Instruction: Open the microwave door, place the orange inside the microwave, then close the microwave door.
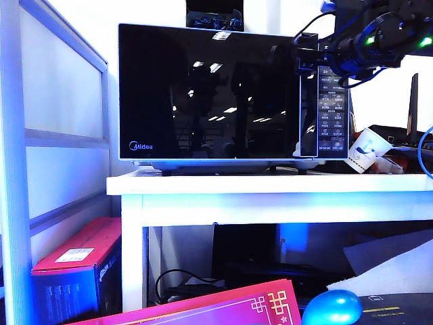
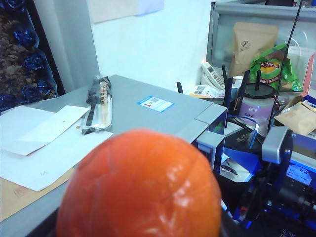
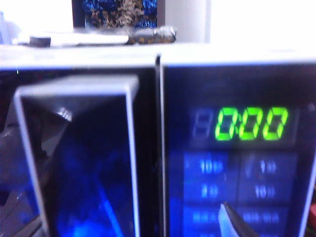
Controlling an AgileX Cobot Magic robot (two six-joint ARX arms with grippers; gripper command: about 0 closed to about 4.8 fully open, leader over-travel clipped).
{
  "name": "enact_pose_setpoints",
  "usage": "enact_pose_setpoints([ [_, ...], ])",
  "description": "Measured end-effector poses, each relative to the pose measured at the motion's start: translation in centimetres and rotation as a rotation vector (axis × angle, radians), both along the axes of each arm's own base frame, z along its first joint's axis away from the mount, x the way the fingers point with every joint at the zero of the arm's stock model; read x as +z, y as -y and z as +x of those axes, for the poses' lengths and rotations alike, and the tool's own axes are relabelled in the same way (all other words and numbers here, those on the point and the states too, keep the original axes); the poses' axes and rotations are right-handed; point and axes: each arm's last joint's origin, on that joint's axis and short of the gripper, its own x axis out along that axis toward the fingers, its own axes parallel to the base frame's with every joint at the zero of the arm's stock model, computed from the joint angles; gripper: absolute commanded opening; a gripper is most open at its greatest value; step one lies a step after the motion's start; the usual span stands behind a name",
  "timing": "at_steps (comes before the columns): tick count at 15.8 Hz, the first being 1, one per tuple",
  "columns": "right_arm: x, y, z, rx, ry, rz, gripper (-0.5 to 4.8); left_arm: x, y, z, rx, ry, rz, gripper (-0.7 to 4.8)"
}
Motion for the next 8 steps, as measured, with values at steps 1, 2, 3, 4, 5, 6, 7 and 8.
enact_pose_setpoints([
  [1, 0.1, -0.2, 0.2, 0.003, 0.004, 0.001, 4.18, 0.0, 0.0, 0.0, 0.000, 0.000, 0.000, 1.91],
  [2, 0.2, -0.4, 0.5, 0.006, 0.007, 0.002, 4.17, 0.0, 0.0, 0.0, 0.000, -0.002, 0.001, 1.91],
  [3, 0.1, -0.6, 0.8, 0.010, 0.007, 0.001, 4.17, 0.0, 0.0, 0.0, 0.000, -0.002, 0.001, 1.91],
  [4, 0.1, -0.8, 1.1, 0.013, 0.000, 0.000, 4.17, 0.0, 0.0, 0.0, 0.000, -0.003, 0.001, 1.91],
  [5, 0.0, -1.0, 1.2, 0.009, -0.008, 0.000, 4.16, 0.0, 0.0, 0.0, 0.000, -0.003, 0.001, 1.91],
  [6, 0.0, -1.0, 1.3, 0.009, -0.013, -0.001, 3.80, -0.1, 0.0, 0.0, 0.000, -0.004, 0.002, 1.91],
  [7, 0.0, -1.0, 1.3, 0.009, -0.020, -0.003, 3.22, -0.1, 0.0, 0.0, 0.000, -0.004, 0.002, 1.91],
  [8, -0.2, -1.0, 1.3, 0.009, -0.037, -0.006, 2.90, -0.1, 0.0, 0.0, 0.000, -0.005, 0.002, 1.91],
])
